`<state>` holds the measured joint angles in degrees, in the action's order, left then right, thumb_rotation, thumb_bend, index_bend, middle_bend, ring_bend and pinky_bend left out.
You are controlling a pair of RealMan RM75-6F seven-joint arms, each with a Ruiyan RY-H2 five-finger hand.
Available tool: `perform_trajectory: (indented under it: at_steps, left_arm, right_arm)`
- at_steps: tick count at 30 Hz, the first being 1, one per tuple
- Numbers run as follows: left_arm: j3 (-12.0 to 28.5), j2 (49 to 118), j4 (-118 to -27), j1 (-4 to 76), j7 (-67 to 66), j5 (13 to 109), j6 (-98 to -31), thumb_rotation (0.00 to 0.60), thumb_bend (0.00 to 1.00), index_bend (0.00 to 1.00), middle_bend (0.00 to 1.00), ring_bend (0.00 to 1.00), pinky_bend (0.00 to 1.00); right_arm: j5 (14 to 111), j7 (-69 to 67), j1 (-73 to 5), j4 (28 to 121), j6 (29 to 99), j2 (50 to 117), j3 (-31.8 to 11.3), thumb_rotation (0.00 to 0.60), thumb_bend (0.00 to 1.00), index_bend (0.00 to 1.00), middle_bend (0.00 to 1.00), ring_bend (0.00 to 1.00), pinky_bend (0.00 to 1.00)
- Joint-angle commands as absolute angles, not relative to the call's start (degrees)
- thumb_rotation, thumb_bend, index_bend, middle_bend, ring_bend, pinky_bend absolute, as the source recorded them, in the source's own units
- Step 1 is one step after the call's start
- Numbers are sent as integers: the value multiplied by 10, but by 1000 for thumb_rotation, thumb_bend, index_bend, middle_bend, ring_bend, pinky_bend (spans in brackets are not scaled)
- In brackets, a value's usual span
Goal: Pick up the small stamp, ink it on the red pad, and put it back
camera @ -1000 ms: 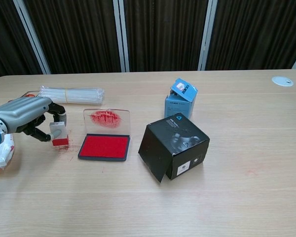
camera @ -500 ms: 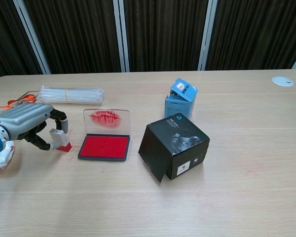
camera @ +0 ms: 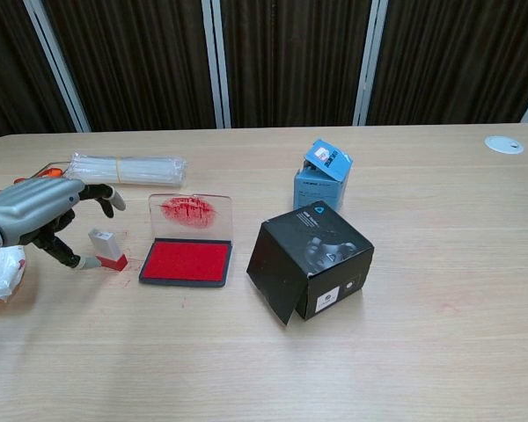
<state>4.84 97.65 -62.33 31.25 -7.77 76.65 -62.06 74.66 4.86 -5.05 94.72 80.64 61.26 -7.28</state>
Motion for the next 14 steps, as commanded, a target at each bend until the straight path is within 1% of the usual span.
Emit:
perform_trajectory:
  at_steps: [1, 3, 5, 6, 7, 8, 9, 10, 12, 13, 14]
  left_arm:
    - [49, 910, -695, 283, -72, 801, -701, 600, 81, 223, 223, 837, 905]
    - [50, 877, -730, 267, -70, 815, -741, 600, 56, 220, 196, 794, 869]
    - [46, 847, -764, 249, -69, 828, -774, 600, 23, 210, 152, 705, 791]
    - [43, 827, -786, 236, -74, 836, -796, 600, 10, 198, 108, 620, 704]
    - [39, 810, -803, 225, -81, 839, -810, 600, 1, 178, 59, 506, 572]
    - [33, 788, -830, 211, -93, 841, -825, 600, 0, 160, 32, 415, 458]
    - [28, 771, -851, 201, -99, 842, -834, 600, 0, 128, 6, 275, 284]
    - [24, 754, -872, 191, -106, 840, -843, 600, 0, 90, 0, 149, 139]
    - [16, 720, -918, 167, -117, 833, -859, 600, 0, 31, 0, 30, 24]
    - [12, 708, -933, 159, -122, 833, -866, 600, 0, 10, 0, 5, 4]
    - [9, 702, -940, 153, -125, 834, -871, 600, 0, 3, 0, 0, 0]
  right_arm:
    - [754, 44, -48, 953, 810, 609, -71, 600, 0, 0, 0, 0, 0]
    - [761, 42, -47, 958, 816, 606, -69, 600, 0, 0, 0, 0, 0]
    - [768, 38, -45, 963, 820, 603, -68, 600, 0, 0, 0, 0, 0]
    - [773, 36, -44, 966, 823, 601, -67, 600, 0, 0, 0, 0, 0]
    - [776, 34, -43, 968, 824, 600, -66, 600, 0, 0, 0, 0, 0]
    - [780, 32, -43, 970, 825, 599, -64, 600, 0, 0, 0, 0, 0]
    - [783, 31, -42, 972, 826, 598, -63, 600, 0, 0, 0, 0, 0]
    - [786, 30, -42, 973, 827, 597, -62, 600, 0, 0, 0, 0, 0]
    - [792, 29, -40, 976, 830, 595, -60, 600, 0, 0, 0, 0, 0]
    - [796, 28, -39, 978, 832, 594, -58, 600, 0, 0, 0, 0, 0]
    - [798, 28, -38, 979, 833, 593, -57, 600, 0, 0, 0, 0, 0]
